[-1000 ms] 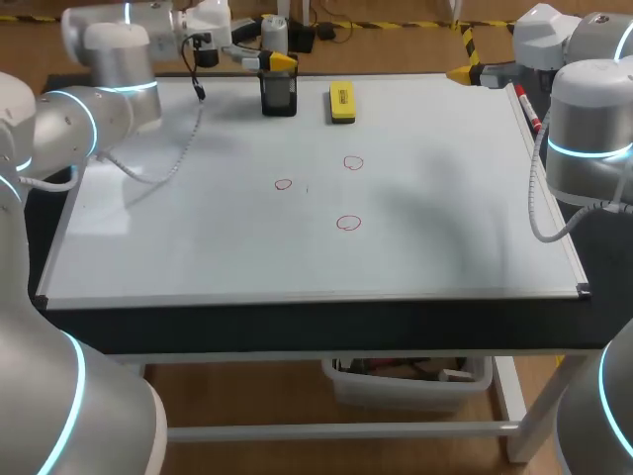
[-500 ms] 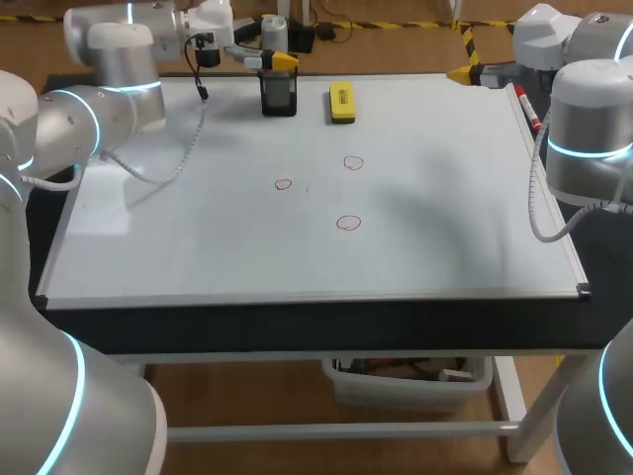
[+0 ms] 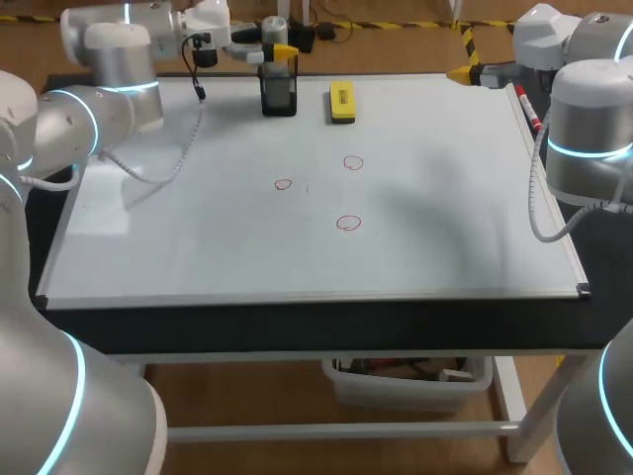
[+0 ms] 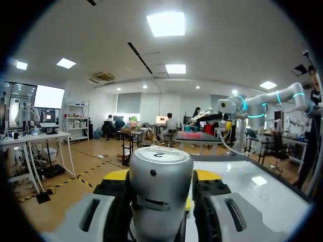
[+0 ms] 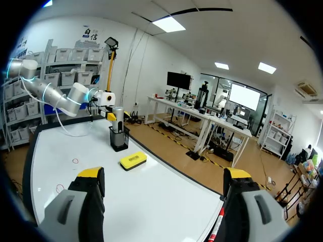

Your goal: Pick up the inspection probe, press it on each red-marked spot on the whiteboard one by one, put down the probe, pick up the eraser, and wipe off all the red marks.

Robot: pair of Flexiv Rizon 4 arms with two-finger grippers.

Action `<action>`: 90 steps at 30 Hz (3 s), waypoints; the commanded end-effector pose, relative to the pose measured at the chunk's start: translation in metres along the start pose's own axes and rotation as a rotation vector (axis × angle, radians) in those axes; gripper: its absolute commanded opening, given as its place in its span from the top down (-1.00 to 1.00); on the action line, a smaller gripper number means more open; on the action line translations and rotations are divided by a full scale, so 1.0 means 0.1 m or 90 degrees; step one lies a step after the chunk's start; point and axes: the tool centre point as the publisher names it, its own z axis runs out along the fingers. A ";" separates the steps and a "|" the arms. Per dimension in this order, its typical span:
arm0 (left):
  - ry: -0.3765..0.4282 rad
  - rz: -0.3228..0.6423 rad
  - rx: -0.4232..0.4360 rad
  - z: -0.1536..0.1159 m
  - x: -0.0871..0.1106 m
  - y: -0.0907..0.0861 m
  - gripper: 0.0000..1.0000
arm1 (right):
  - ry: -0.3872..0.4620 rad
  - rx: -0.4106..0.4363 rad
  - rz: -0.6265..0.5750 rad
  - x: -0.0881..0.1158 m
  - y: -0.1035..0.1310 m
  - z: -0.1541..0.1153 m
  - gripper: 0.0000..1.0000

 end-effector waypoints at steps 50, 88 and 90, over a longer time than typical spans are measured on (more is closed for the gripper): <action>0.205 0.035 -0.009 0.00 0.02 -0.57 1.00 | 0.000 0.000 0.000 0.00 0.00 0.00 -1.00; 0.184 0.061 0.000 -0.23 0.11 -1.30 1.00 | 0.000 0.000 0.000 0.00 0.00 0.00 -1.00; 0.175 0.059 0.009 -0.31 0.13 -1.32 1.00 | 0.000 0.000 0.000 0.00 0.00 0.00 -1.00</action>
